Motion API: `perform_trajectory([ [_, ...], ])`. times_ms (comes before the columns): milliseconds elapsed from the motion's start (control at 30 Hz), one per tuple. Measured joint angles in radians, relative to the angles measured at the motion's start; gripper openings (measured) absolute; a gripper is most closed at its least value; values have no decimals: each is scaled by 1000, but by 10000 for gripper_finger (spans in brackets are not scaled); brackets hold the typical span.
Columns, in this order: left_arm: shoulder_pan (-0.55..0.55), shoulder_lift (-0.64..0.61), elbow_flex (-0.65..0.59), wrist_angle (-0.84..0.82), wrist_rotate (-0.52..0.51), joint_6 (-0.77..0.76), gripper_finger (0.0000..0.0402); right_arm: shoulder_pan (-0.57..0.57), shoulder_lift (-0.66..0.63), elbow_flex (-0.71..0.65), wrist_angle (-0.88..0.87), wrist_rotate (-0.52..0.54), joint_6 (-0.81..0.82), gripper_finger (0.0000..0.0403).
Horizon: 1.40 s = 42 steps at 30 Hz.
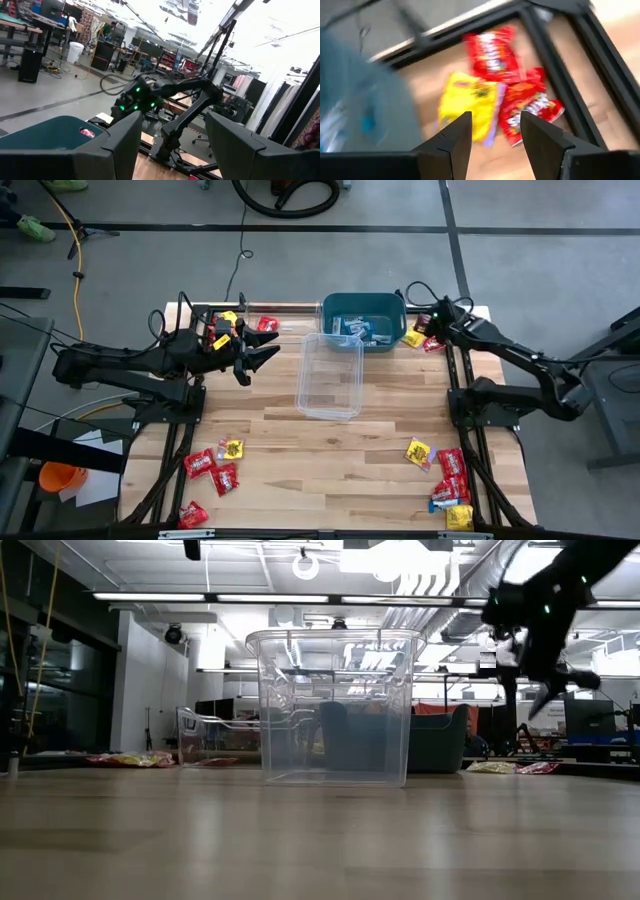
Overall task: Sort candy
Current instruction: Put the red candy into the transparent bin
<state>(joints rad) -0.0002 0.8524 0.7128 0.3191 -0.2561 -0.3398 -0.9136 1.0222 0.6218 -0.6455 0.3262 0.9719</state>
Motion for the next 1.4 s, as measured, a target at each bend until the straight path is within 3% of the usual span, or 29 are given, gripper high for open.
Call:
perform_trajectory([
  [233,0,0,0,0,-17,0,209,-38,0,-173,137,9,318,162],
  [467,0,0,0,0,-20,0,209,-58,0,-248,164,67,523,162],
  [833,0,0,0,0,-46,1,209,-141,124,-254,334,-14,514,162],
  [1200,0,0,0,0,-71,1,209,-102,214,-250,363,31,537,158],
  [1300,0,0,0,0,-71,1,209,-100,227,-249,373,33,496,128],
  [1400,0,0,0,0,-71,1,209,-100,241,-248,386,31,438,65],
])
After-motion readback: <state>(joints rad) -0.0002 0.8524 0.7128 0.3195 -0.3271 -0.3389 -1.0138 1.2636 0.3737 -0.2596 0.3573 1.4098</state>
